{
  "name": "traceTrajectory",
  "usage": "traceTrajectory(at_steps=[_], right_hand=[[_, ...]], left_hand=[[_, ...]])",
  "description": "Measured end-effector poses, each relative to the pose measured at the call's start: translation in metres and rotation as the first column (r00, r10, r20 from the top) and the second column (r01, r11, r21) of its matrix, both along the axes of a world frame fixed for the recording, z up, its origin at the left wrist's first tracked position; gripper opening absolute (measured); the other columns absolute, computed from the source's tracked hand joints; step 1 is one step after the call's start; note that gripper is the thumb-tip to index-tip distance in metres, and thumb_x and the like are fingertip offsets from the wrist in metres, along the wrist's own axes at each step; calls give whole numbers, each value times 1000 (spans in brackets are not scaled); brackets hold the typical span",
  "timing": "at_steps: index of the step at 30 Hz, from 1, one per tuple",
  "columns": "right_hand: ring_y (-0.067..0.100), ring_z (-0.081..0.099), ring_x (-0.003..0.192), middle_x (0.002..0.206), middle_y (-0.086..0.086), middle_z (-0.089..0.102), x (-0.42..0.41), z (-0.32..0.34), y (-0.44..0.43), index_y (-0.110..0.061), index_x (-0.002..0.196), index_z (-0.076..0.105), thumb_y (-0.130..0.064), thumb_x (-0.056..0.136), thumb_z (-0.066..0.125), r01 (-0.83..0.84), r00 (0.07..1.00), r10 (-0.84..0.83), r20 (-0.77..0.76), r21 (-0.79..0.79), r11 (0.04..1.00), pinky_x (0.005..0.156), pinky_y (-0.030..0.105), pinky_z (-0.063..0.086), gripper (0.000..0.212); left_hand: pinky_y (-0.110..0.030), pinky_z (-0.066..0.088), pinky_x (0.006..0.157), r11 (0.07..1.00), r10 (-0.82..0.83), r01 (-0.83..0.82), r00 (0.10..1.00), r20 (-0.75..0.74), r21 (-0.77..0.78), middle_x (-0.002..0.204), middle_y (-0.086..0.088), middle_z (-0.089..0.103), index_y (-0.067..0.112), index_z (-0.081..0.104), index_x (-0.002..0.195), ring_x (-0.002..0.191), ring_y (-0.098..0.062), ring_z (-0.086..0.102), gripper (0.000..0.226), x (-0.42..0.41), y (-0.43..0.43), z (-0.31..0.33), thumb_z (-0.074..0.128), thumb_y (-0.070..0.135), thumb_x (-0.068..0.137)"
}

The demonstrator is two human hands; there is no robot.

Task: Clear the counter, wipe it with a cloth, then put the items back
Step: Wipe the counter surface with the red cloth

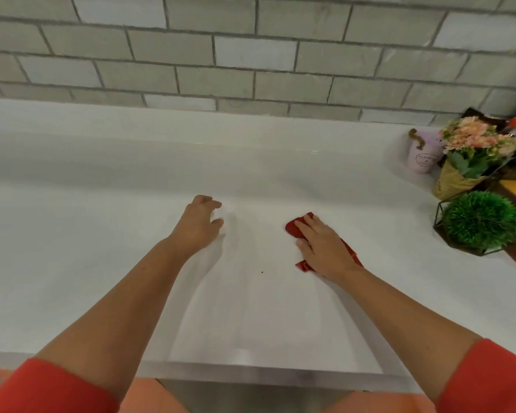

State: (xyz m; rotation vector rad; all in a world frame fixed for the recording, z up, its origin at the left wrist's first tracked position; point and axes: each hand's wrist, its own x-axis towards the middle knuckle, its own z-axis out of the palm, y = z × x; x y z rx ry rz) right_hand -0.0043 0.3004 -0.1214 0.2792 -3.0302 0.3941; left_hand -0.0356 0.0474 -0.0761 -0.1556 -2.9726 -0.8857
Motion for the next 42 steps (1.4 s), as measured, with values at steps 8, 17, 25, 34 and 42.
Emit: traceTrajectory(at_steps=[8, 17, 25, 34, 42], right_hand=[[21, 31, 135, 145, 0, 41, 40, -4, -87, -23, 138, 47, -22, 99, 41, -246, 969, 237, -70, -190, 951, 111, 31, 21, 39], [29, 36, 125, 133, 13, 47, 21, 18, -28, -4, 139, 42, 0, 97, 32, 55, 998, -45, 33, -451, 891, 101, 18, 22, 43], [28, 25, 141, 152, 12, 29, 25, 9, -38, -4, 141, 37, -15, 90, 57, 82, 995, -72, 66, -165, 983, 117, 30, 16, 56], [29, 21, 138, 153, 10, 26, 125, 7, -160, -6, 144, 33, -18, 83, 66, -453, 887, 458, 65, -76, 888, 116, 36, 13, 71], [26, 54, 112, 125, 12, 56, 123, 35, -128, -9, 128, 53, 0, 90, 47, -232, 944, 328, 43, -622, 748, 88, 19, 38, 40]], left_hand=[[-27, 30, 106, 998, -66, 66, 998, 23, 7, 147, -7, 32, 10, 45, 136, 132, -22, 37, 43, 13, 17, 4, 52, 16, 94], [-25, 32, 102, 1000, 20, -19, 1000, -22, 6, 145, -6, 36, 11, 47, 135, 126, -24, 44, 42, 31, -2, 21, 54, 18, 94], [-26, 32, 103, 998, 65, -64, 998, -15, 15, 144, -8, 37, 10, 48, 134, 124, -25, 46, 42, 58, -12, 22, 53, 18, 94], [-18, 28, 93, 995, 99, -98, 994, -44, 24, 144, -4, 36, 12, 47, 135, 128, -22, 43, 40, 78, -15, 40, 51, 19, 95], [-17, 28, 93, 992, 126, -125, 989, -71, 17, 143, -5, 37, 12, 47, 135, 128, -22, 42, 40, 100, -15, 55, 50, 20, 95]])
